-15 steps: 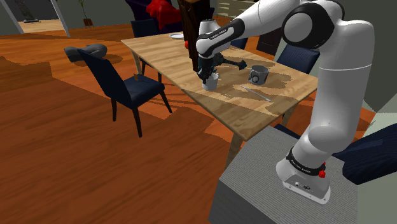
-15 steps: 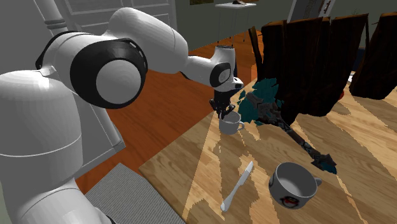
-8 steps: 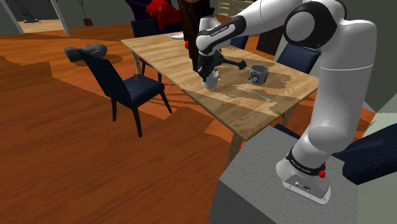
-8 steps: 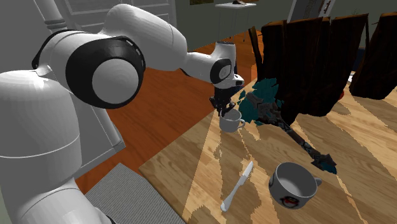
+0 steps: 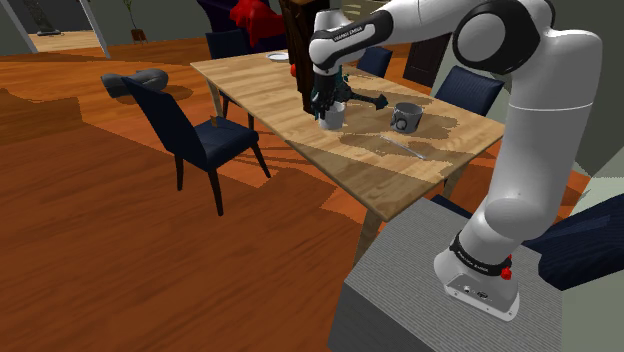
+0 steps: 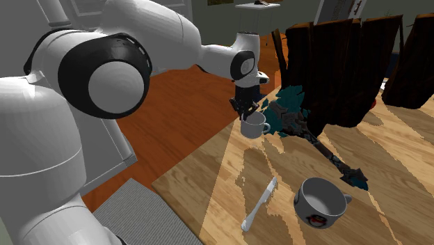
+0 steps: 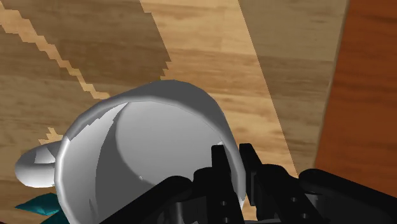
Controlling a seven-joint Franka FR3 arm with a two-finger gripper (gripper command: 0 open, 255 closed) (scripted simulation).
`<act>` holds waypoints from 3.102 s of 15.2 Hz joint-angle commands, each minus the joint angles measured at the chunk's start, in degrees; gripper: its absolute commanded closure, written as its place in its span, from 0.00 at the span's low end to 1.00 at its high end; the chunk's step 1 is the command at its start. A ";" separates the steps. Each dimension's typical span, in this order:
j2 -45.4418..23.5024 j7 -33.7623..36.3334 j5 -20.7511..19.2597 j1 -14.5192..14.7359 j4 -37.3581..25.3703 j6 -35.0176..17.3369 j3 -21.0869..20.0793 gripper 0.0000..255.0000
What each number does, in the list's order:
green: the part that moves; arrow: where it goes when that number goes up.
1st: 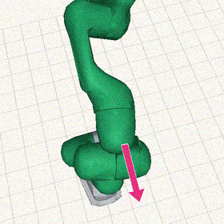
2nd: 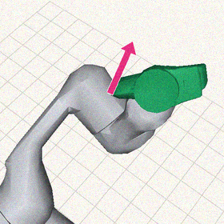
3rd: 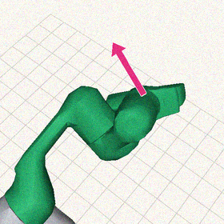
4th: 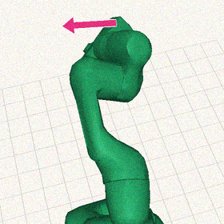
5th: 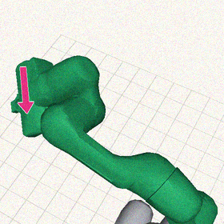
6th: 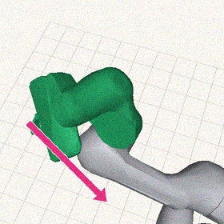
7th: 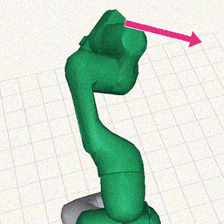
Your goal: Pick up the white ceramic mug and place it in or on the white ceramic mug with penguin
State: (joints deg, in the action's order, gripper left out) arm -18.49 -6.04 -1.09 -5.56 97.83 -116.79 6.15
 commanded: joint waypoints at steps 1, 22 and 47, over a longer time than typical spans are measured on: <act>0.48 0.07 -0.05 0.08 -1.04 1.53 -0.02 1.00; 3.28 -1.49 -0.10 -0.65 -12.21 15.43 0.50 1.00; 6.81 -33.14 2.75 -19.53 -9.21 15.08 12.92 1.00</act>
State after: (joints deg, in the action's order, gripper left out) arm -11.17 -37.70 1.34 -24.20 89.20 -101.76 18.57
